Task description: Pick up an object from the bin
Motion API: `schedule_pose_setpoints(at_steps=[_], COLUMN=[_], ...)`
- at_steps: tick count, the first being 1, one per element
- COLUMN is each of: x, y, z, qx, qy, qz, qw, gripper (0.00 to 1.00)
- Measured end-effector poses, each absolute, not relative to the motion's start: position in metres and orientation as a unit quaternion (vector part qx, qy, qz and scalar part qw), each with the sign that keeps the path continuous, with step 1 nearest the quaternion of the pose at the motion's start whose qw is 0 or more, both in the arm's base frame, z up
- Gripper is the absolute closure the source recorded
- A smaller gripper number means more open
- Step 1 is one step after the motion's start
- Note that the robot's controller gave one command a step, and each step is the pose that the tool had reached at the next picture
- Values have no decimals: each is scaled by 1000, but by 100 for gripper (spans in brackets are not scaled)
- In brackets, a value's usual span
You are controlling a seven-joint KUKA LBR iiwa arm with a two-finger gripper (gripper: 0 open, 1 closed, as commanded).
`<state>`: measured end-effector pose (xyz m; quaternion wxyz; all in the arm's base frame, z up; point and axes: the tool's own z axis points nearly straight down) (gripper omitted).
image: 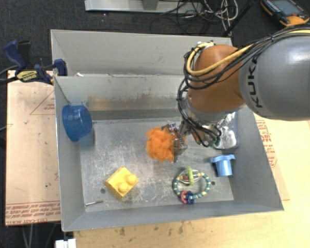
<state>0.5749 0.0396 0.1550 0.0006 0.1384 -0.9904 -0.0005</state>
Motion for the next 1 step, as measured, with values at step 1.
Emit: schedule_pose_setpoints(at_steps=[1], x=[576], y=[40], z=[170], qx=[138], qy=[-990], qz=[0], qw=[-3], gripper=[100])
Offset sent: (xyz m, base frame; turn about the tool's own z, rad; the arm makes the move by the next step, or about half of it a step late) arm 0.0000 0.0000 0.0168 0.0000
